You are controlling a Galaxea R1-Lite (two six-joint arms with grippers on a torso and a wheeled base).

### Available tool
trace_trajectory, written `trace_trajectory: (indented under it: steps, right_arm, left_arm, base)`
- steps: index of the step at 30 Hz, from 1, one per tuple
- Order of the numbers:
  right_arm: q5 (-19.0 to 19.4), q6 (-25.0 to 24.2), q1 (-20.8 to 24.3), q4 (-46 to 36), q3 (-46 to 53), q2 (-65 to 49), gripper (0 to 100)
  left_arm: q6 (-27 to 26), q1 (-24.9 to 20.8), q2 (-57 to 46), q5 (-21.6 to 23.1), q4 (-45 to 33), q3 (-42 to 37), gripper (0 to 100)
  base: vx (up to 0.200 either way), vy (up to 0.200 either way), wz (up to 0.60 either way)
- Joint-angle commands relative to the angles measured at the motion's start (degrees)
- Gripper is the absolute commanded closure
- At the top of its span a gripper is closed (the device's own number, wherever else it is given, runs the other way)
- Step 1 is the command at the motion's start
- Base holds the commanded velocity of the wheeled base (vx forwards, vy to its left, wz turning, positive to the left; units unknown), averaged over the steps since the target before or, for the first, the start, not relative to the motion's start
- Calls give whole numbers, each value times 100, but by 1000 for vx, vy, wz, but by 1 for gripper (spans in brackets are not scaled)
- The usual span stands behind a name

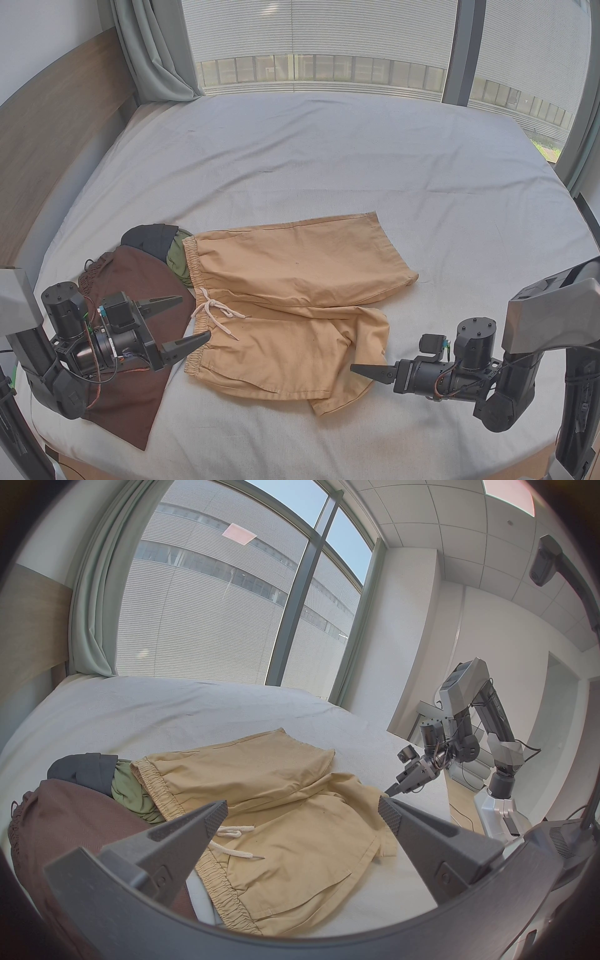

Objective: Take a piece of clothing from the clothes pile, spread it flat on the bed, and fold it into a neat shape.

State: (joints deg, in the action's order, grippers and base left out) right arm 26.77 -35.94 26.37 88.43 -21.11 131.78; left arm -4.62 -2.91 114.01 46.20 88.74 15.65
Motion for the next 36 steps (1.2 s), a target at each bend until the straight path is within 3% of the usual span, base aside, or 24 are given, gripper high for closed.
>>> trace_trajectory:
  steps: [1,12,36]
  right_arm:
    - [-23,52,-264,-1,-24,-276,0]
    - [-225,87,-545,-1,-306,-416,0]
    - [-242,148,-1415,-19,-622,217,0]
  left_arm:
    - [-13,-7,95,-6,3,-1,0]
    - [-4,-16,104,3,3,8,0]
    - [-136,-60,166,3,3,-10,0]
  base:
    - [0,0,0]
    - [0,0,0]
    - [0,0,0]
